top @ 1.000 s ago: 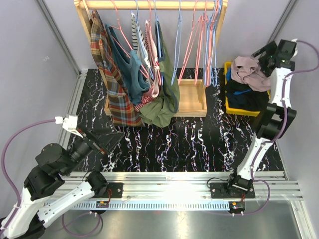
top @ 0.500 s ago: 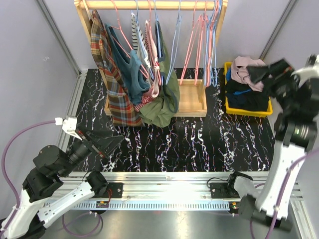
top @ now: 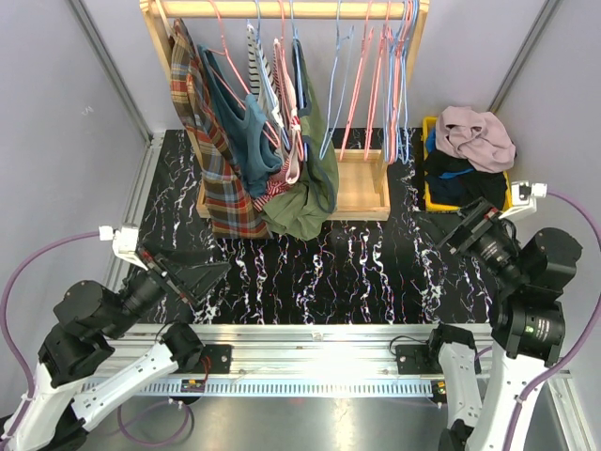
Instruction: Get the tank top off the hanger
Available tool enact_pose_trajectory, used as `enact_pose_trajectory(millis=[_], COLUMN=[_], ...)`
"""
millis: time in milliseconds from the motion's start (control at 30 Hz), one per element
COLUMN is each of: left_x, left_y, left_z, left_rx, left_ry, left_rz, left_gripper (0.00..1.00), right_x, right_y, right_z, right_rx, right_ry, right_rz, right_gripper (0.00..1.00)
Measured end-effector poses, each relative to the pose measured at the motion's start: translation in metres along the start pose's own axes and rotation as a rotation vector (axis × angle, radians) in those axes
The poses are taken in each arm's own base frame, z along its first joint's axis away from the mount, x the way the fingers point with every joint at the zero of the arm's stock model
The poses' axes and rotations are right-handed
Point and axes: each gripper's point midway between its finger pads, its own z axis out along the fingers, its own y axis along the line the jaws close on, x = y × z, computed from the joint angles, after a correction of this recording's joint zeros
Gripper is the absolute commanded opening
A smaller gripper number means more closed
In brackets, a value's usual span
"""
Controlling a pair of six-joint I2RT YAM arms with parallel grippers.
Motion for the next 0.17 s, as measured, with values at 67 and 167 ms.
enact_pose_trajectory(millis=[67,167], left_x=[0.001,0.002], left_y=[-0.001,-0.002], left_z=[0.0,0.0], left_rx=[0.005,0.011], left_ry=[0.004,0.009], left_rz=[-0.005,-0.009], left_gripper=[0.99,0.99], right_x=[0.011,0.02], right_y=[0.004,0.014], right_z=[-0.003,-0.008], right_rx=[-0.031,-0.079], right_ry=[0.031,0.062], right_rz=[0.021,0.027], right_gripper=[1.0,1.0])
